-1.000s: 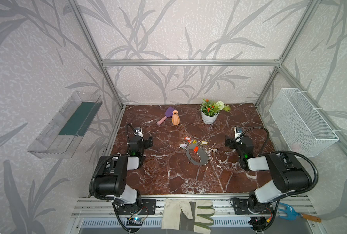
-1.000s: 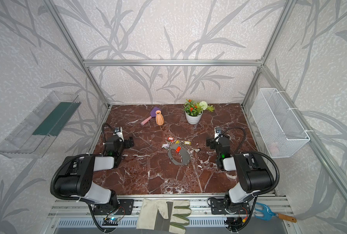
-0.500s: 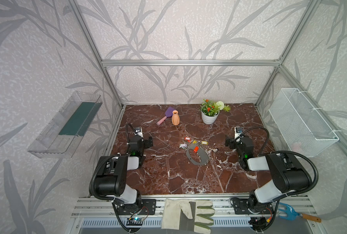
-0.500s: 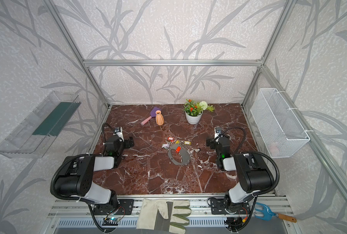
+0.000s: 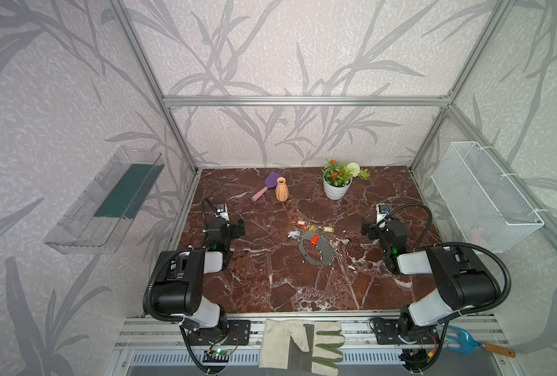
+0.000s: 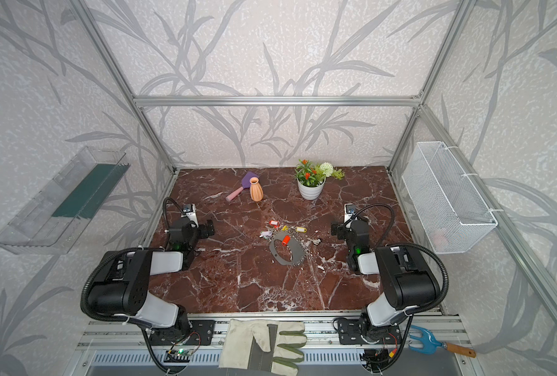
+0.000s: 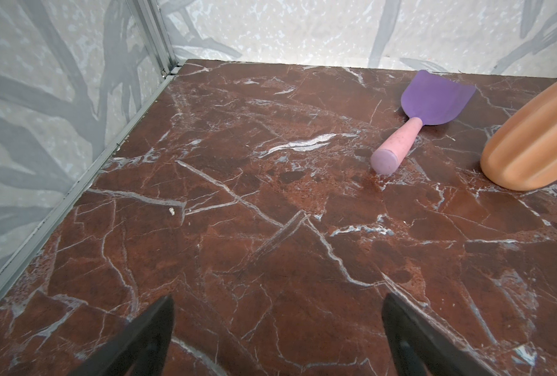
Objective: Put the keys on the keyring
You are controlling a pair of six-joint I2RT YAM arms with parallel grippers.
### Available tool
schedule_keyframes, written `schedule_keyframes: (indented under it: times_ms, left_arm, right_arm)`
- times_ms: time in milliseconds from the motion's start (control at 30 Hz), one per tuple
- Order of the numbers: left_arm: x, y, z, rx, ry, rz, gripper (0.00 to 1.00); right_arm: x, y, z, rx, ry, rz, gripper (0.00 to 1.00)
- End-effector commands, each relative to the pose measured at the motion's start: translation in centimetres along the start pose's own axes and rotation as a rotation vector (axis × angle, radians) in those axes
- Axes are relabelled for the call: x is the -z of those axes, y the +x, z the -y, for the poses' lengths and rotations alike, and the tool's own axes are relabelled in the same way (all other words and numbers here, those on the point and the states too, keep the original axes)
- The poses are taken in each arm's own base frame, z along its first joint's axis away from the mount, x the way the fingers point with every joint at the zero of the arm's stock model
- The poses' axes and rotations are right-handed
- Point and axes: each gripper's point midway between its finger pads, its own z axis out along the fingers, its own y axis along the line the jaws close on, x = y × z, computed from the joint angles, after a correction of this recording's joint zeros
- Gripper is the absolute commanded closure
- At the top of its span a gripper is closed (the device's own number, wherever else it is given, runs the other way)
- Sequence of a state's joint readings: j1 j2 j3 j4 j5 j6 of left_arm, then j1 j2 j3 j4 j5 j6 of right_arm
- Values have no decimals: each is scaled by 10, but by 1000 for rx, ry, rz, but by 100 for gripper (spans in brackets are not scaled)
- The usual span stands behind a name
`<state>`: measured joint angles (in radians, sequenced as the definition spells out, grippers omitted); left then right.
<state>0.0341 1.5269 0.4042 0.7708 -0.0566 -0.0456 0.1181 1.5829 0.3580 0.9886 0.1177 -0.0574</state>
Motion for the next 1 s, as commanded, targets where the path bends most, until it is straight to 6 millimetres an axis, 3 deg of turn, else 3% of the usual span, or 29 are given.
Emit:
schedule_keyframes:
  times_ms: [0,100,233,333,467,533,667,833,967]
  left_arm:
    - [8,-26,-10,9,-65,65,1]
    - [28,-45,-23,50,-163,2,1]
    - [62,-57,-43,405,-305,-57,1]
    - [78,-53,-54,655,-388,-58,1]
    - [90,-55,-53,773,-411,-110,1]
    - [86,-59,-35,794,-297,-152,1]
    - [88,-55,6,836,-66,-242,1]
    - [104,-60,72,724,221,-287,2]
    - [137,-55,135,513,424,-316,4]
  right_arm:
    - [9,-18,8,15,80,25,1]
    - [25,-52,7,47,113,11,1]
    - [54,-97,23,-212,167,102,1]
    - [68,-106,37,-435,177,181,1]
    - [67,-89,55,-689,146,154,1]
    - [67,-79,56,-738,161,97,1]
    - [72,-61,34,-795,97,-24,1]
    - [87,-49,-18,-635,-16,-177,0]
    - [98,-37,-63,-461,-139,-310,11]
